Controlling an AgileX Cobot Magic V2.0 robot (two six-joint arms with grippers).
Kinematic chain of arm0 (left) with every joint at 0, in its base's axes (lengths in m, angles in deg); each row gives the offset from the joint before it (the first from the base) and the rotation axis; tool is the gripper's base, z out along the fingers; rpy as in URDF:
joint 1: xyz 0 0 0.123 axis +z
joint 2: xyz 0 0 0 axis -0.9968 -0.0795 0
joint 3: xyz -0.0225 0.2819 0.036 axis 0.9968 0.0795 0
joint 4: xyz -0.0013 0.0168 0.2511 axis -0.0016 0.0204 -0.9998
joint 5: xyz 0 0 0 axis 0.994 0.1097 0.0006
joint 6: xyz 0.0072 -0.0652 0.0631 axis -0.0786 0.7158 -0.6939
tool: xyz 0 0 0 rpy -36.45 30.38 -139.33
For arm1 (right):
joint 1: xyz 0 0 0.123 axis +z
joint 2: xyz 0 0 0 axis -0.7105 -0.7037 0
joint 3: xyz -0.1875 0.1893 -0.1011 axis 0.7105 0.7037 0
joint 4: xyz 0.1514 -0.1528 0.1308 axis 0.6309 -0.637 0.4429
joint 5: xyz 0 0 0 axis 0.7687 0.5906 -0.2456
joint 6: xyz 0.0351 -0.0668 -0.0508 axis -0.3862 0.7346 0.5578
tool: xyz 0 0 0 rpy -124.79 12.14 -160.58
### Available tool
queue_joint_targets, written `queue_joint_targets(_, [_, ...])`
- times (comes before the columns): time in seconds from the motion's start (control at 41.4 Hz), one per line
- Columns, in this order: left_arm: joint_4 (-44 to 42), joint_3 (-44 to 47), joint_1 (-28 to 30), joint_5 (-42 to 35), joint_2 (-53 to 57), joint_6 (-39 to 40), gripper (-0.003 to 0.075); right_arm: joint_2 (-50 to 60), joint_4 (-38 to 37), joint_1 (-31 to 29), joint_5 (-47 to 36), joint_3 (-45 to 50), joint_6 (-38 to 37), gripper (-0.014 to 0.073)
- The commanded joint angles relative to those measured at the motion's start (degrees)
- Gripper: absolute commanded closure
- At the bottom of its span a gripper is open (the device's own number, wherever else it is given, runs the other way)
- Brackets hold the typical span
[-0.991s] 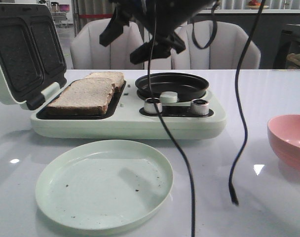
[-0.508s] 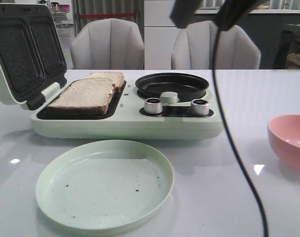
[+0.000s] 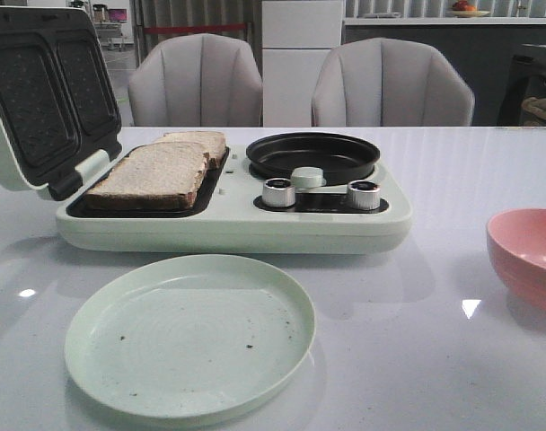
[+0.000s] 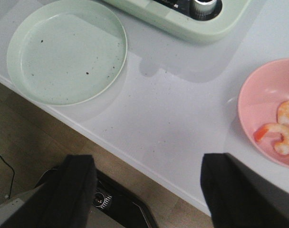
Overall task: Make breakfast with bread and shrimp
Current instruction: 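Open the right gripper and withdraw it from the sandwich maker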
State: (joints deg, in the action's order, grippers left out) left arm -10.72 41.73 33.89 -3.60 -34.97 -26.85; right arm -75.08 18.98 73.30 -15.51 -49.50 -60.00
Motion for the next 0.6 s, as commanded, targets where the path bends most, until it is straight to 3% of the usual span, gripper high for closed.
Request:
queue_joint_targets(0.0, [-0.44,-1.60,-0.51,-4.46,-0.05,-0.15,0.0246,3.47,-0.49,0.02,-3.03,0.66,-0.11,0.0025])
queue_joint_targets(0.314, [-0.44,-2.02,-0.51,-3.15,-0.62,-0.15,0.0246,5.68,-0.39,0.02,-2.96,2.13,-0.11,0.0025])
queue_joint_targets(0.58, [-3.32,-9.58,-0.51,11.01,-10.76,-0.15,0.0246,5.68,-0.39,0.02,-2.91,2.13,-0.11,0.0025])
